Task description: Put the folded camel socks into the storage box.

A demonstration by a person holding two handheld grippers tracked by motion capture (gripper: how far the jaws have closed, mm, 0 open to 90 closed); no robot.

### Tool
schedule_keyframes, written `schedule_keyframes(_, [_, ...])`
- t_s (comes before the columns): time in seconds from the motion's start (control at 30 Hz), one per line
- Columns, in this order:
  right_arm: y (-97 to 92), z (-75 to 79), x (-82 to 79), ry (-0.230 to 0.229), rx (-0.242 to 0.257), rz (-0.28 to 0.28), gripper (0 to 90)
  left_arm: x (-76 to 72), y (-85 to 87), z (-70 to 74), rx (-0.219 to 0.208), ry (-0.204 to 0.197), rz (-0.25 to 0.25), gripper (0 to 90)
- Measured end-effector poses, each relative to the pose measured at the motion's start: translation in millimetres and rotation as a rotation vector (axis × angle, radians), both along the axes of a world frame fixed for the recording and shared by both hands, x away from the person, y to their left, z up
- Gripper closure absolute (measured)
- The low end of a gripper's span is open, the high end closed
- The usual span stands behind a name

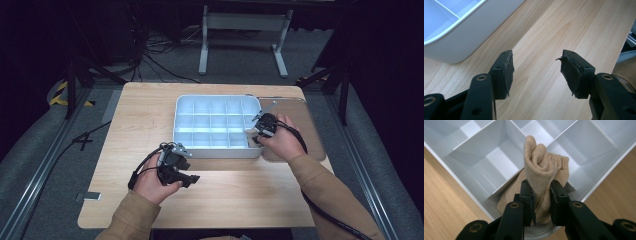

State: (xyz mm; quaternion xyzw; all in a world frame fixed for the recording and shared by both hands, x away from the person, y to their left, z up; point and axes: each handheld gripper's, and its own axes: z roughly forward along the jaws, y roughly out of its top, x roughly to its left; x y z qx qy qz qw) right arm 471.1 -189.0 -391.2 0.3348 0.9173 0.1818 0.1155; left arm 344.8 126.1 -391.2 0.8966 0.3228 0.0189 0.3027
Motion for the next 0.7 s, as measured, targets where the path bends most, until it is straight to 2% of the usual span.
schedule_keyframes(0.2, [7.7, -8.8, 5.9, 0.075, -0.04, -0.021, 75.6, -1.4, 2.2, -2.0, 0.01, 0.006, 0.005, 43.8])
schedule_keyframes(0.53, [17.7, -26.5, 21.7, 0.165, -0.119, -0.028, 75.3, -7.4, 13.2, -3.6, 0.014, 0.012, 0.038, 43.7])
schedule_keyframes(0.6, [17.9, -27.5, 25.9, 0.194, -0.115, -0.04, 75.1, -7.9, 14.1, -4.5, 0.014, 0.016, 0.045, 43.7])
schedule_keyframes(0.7, [18.0, -28.7, 27.3, 0.203, -0.113, -0.05, 74.6, -8.2, 14.8, -3.9, 0.011, 0.018, 0.05, 43.6])
